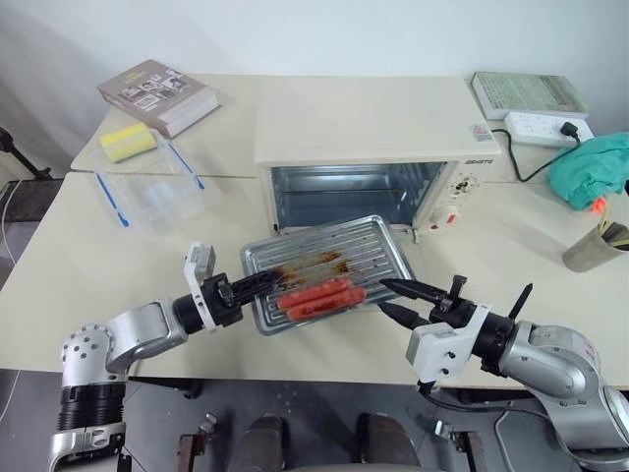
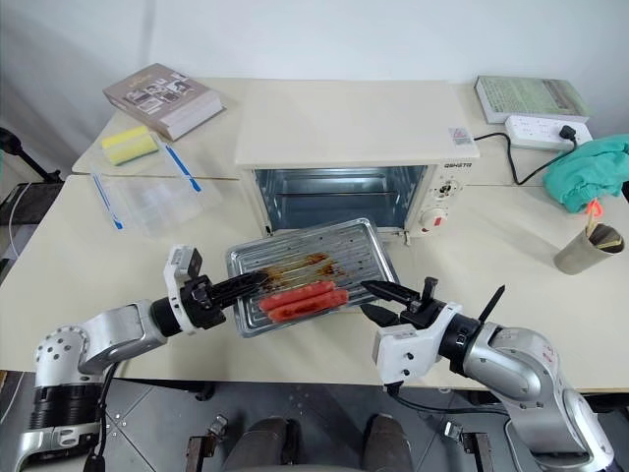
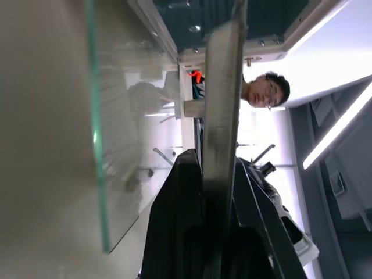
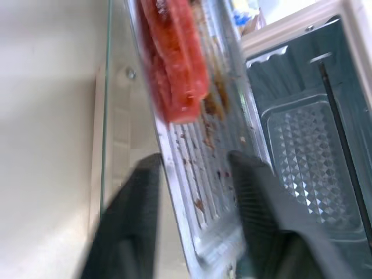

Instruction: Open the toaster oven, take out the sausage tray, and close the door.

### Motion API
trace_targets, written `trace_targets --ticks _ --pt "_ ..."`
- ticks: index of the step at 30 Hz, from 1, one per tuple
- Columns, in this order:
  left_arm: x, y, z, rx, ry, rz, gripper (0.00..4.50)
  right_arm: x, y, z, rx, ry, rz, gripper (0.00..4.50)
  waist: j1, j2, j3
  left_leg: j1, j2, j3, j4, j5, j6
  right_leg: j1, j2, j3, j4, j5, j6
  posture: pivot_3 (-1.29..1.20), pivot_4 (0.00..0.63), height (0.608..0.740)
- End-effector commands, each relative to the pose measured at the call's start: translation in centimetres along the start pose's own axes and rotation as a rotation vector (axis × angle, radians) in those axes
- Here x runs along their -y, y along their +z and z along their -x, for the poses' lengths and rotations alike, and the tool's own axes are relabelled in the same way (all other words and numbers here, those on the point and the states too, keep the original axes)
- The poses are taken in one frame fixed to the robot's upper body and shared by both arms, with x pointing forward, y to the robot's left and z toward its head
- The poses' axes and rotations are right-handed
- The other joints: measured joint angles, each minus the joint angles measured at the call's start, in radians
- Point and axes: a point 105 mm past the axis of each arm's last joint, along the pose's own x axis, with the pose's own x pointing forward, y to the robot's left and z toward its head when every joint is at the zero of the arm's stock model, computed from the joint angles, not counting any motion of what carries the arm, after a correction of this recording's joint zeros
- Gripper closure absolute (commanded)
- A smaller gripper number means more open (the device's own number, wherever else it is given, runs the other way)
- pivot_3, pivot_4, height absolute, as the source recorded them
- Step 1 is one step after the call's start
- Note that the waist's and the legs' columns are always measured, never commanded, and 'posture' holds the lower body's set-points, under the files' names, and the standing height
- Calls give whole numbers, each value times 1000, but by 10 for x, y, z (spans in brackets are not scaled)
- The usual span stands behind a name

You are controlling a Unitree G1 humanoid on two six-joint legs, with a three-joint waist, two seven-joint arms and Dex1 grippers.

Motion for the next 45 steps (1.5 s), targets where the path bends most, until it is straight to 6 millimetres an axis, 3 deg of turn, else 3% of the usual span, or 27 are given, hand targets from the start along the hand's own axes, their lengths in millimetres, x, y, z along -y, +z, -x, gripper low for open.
trace_targets --ticks 1,5,12,21,25,34,36,38,45 --pt "11 4 12 46 -33 -38 4500 7 2 7 32 -9 6 1299 0 0 0 0 0 0 0 0 0 0 0 0 0 0 0 0 150 740" --pt "10 6 26 119 -37 -34 4500 13 -6 15 32 -36 -29 18 3 0 0 0 0 0 0 0 0 0 0 0 0 0 0 0 150 740" --pt "9 -12 65 135 -66 -14 4500 13 -39 46 45 -75 -449 18 5 0 0 0 0 0 -1 0 0 2 0 0 -3 0 0 0 150 740" --pt "-10 -25 117 267 28 87 4500 -11 -81 70 -33 67 -703 18 7 0 0 12 1 1 -3 -2 3 16 0 1 -15 -1 -2 0 150 740" --pt "-14 -29 130 348 51 106 4500 -17 -102 76 -121 71 -794 18 13 0 0 13 1 1 -3 -3 3 16 0 2 -16 -1 -2 0 150 740" --pt "-27 -42 168 578 113 171 4500 -24 -142 78 -233 55 -860 2960 17 0 0 13 1 3 -3 -4 3 15 0 3 -18 -1 -2 0 150 740" --pt "-28 -42 172 622 107 171 4500 -23 -145 75 -225 49 -863 3628 17 0 0 13 1 4 -3 -4 3 15 0 3 -19 -1 -2 0 150 740" --pt "-27 -43 176 688 99 165 4500 -20 -132 60 -88 47 -941 4404 18 0 0 13 2 4 -3 -5 3 15 0 3 -19 -1 -2 0 150 740" --pt "-28 -46 180 796 97 162 4500 -15 -103 33 98 141 -997 4460 20 0 0 12 2 4 -3 -6 3 15 0 3 -21 -1 -2 0 150 740"
